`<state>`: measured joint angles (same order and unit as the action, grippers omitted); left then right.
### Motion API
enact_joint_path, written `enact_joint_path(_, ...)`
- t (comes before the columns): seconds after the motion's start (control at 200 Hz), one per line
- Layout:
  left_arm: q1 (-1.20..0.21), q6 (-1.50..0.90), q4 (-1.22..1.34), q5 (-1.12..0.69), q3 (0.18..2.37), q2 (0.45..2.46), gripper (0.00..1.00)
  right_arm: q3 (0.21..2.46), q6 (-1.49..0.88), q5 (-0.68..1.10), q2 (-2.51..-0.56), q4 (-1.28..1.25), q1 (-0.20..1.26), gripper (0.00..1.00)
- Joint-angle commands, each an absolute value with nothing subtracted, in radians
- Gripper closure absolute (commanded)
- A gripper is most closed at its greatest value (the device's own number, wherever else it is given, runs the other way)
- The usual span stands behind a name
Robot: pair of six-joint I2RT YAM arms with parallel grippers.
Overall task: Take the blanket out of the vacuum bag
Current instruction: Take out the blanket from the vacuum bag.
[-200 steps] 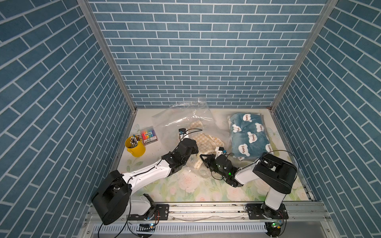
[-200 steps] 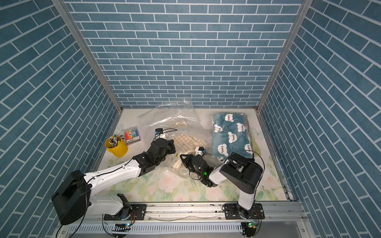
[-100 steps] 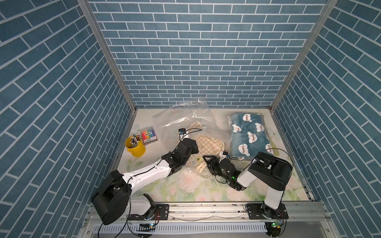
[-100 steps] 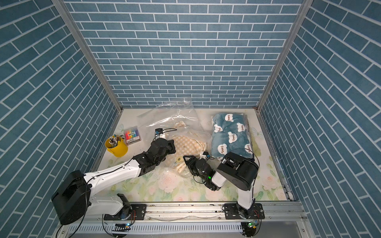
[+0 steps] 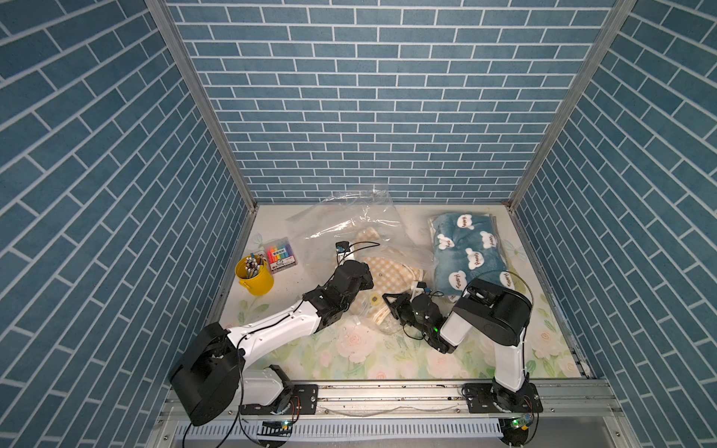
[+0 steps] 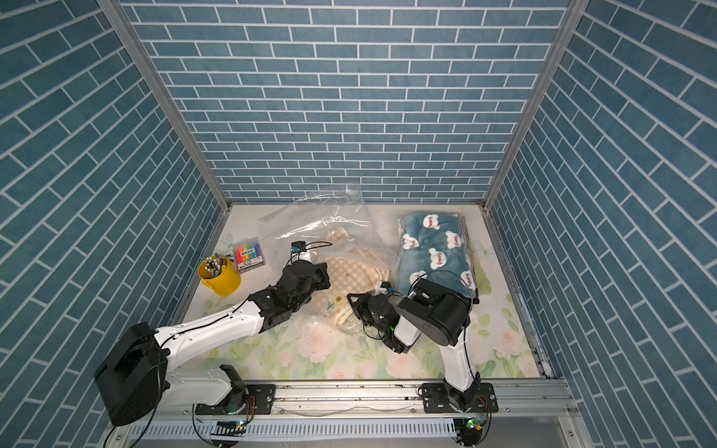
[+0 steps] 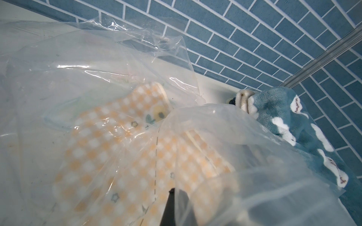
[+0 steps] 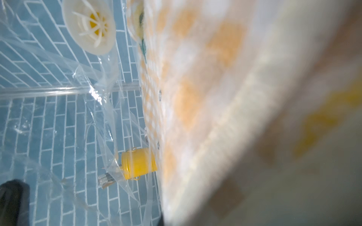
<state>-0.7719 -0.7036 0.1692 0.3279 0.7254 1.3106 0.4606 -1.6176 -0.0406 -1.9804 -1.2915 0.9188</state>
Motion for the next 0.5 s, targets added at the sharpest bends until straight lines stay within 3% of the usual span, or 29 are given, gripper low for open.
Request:
enact_joint_path(0.0,-0.769,-0.688,0.152,0.342,0.75,1.296,1.0,0.469,-1.573,-0.002,-1.962,-1.308,0.914,1.0)
enact_joint_path(0.495,-0.768,-0.671,0.159,0.379,0.808,1.373,1.0,0.257,-1.456,0.01,-1.524,-1.336,0.979,1.0)
